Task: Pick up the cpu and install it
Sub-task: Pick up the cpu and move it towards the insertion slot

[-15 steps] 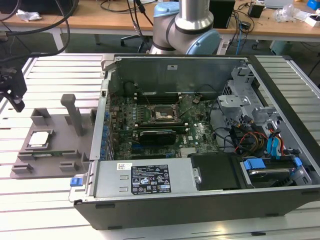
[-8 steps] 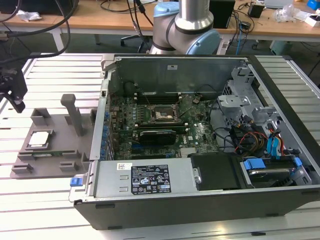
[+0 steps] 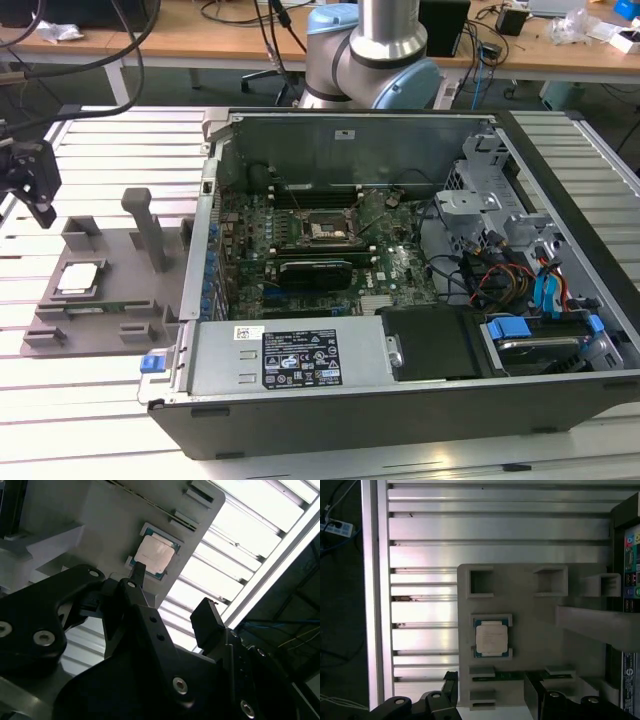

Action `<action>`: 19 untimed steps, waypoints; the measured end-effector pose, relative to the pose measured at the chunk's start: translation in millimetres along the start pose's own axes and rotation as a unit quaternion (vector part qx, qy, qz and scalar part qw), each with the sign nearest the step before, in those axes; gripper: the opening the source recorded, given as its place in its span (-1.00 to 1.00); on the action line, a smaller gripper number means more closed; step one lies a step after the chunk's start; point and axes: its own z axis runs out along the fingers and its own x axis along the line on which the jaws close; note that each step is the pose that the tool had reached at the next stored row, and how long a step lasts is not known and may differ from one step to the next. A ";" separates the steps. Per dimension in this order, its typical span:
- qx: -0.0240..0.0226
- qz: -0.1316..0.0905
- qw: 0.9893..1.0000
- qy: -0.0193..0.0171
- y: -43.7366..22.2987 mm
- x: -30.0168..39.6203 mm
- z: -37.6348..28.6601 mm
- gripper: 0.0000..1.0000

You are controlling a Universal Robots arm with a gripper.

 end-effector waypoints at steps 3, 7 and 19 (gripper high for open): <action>0.000 -0.004 1.000 0.000 0.1 -1.0 1.2 0.27; 0.000 -0.007 1.000 0.000 0.2 -2.0 2.6 0.27; 0.000 -0.014 1.000 -0.001 0.4 -3.8 6.6 0.27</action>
